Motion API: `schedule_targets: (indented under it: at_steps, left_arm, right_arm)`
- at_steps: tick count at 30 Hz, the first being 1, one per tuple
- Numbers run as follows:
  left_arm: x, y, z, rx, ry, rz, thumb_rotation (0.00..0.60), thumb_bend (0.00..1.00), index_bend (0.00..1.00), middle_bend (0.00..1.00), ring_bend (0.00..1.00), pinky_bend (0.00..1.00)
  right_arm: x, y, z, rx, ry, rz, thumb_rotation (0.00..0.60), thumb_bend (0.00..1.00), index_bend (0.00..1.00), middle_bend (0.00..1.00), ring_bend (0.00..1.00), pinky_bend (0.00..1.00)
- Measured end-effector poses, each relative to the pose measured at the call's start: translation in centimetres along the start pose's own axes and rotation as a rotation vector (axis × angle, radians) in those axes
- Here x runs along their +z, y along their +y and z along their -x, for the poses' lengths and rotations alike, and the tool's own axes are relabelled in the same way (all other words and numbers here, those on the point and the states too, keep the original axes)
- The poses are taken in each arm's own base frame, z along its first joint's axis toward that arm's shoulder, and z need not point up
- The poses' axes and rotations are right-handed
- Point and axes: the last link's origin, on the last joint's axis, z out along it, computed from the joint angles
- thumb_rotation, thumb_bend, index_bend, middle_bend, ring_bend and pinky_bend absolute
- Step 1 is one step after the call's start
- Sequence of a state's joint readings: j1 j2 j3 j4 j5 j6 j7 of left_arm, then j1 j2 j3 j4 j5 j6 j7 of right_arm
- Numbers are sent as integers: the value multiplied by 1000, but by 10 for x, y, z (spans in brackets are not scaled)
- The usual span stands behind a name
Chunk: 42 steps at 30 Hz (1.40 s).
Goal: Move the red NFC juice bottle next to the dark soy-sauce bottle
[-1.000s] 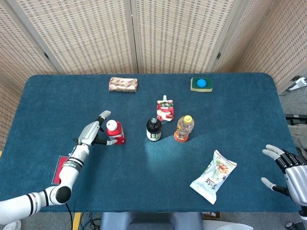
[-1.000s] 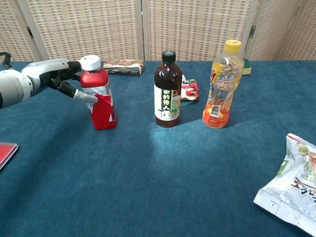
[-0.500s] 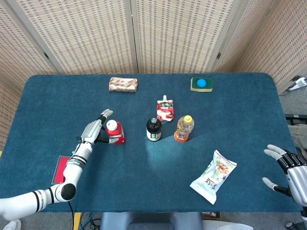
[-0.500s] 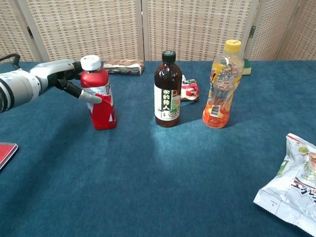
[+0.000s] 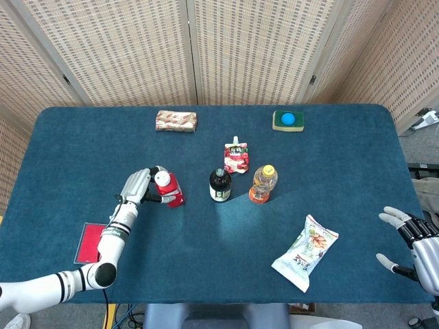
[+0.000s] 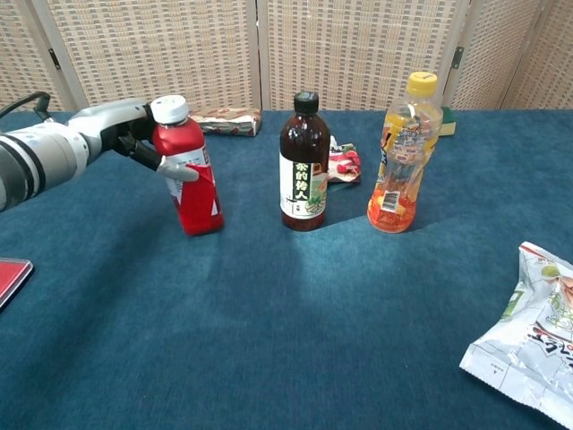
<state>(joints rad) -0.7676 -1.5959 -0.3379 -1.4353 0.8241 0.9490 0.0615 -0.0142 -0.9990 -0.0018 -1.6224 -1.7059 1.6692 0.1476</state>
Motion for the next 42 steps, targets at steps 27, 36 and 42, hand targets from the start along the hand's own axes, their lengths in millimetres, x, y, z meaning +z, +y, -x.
schedule_targets:
  at_steps: [27,36,42]
  left_arm:
    - [4,15,14,94,-16,34,600,98,383,359,290,328]
    - [-1,14,12,99,-47,27,600,97,61,24,167,328]
    - [-9,10,4,86,-49,8,600,97,0,0,118,328]
  right_arm:
    - [-2,1,-3,7,5,-1,600,51,263,228,216,317]
    - [-2,1,-2,4,2,-2,600,51,263,228,216,317]
    - [-1,1,-2,1,3,-1,600,51,263,228,216,317]
